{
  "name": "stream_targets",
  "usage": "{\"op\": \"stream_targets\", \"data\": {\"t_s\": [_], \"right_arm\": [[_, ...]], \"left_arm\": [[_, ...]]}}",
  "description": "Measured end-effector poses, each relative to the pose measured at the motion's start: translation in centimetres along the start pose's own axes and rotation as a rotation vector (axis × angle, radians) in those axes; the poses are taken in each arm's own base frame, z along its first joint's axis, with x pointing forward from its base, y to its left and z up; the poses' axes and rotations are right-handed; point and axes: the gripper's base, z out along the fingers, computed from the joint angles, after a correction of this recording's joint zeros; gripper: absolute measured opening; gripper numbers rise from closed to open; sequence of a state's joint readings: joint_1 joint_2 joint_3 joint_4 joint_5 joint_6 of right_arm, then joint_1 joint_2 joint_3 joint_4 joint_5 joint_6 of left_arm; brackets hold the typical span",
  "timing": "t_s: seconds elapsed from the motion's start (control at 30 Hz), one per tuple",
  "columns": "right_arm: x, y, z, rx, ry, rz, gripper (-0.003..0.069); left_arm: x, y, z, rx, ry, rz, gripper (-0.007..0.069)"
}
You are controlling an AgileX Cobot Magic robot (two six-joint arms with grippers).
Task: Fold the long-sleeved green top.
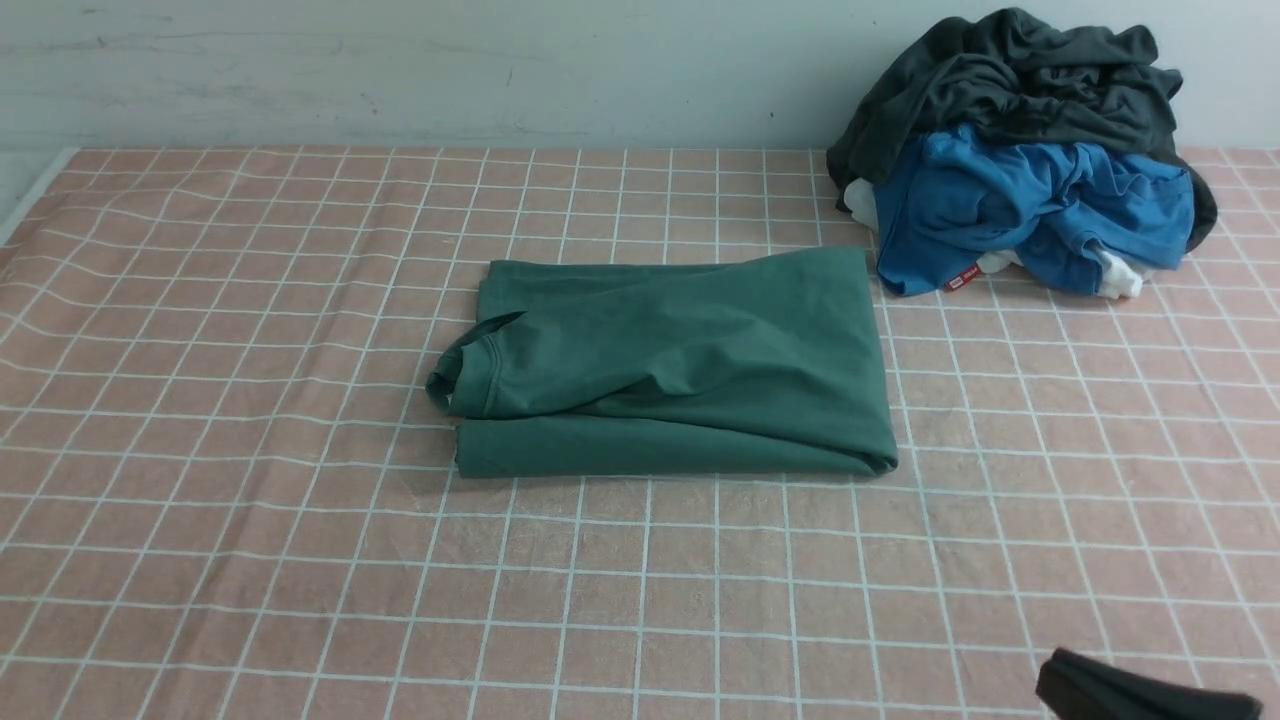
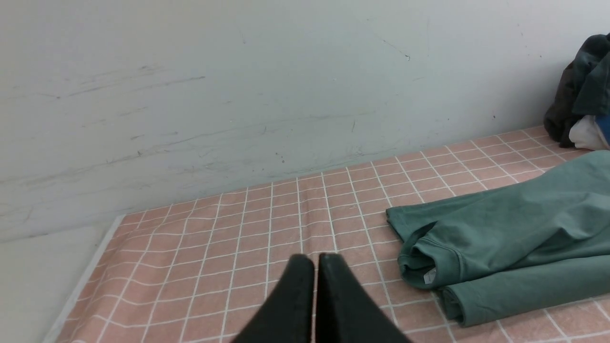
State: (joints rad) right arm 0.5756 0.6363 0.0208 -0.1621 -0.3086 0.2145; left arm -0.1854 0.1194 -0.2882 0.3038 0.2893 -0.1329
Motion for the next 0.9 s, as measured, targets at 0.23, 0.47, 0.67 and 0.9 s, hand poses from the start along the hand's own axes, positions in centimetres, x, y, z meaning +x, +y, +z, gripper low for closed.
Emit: {"op": "stream_targets", "data": {"t_s": [0.23, 0.47, 0.67, 0.9], "right_arm": [[0.3, -0.9, -1.9, 0.118, 0.008, 0.116, -0.0013], [0.6, -2.2, -5.1, 0.367, -0.095, 0.127, -0.0013], [1.5, -3.4, -6.3, 0.637, -0.025, 0.082, -0.0013], [1.6, -3.5, -6.4, 0.670, 0.015, -0.020, -0.0013]], "left_arm": [[0.0, 0.0, 0.0, 0.000, -0.002, 0.002, -0.0001], [0.0, 0.0, 0.0, -0.001, -0.002, 0.003, -0.0001], [0.0, 0.0, 0.0, -0.001, -0.003, 0.004, -0.0001], [0.0, 0.0, 0.0, -0.001, -0.003, 0.004, -0.0001]]}}
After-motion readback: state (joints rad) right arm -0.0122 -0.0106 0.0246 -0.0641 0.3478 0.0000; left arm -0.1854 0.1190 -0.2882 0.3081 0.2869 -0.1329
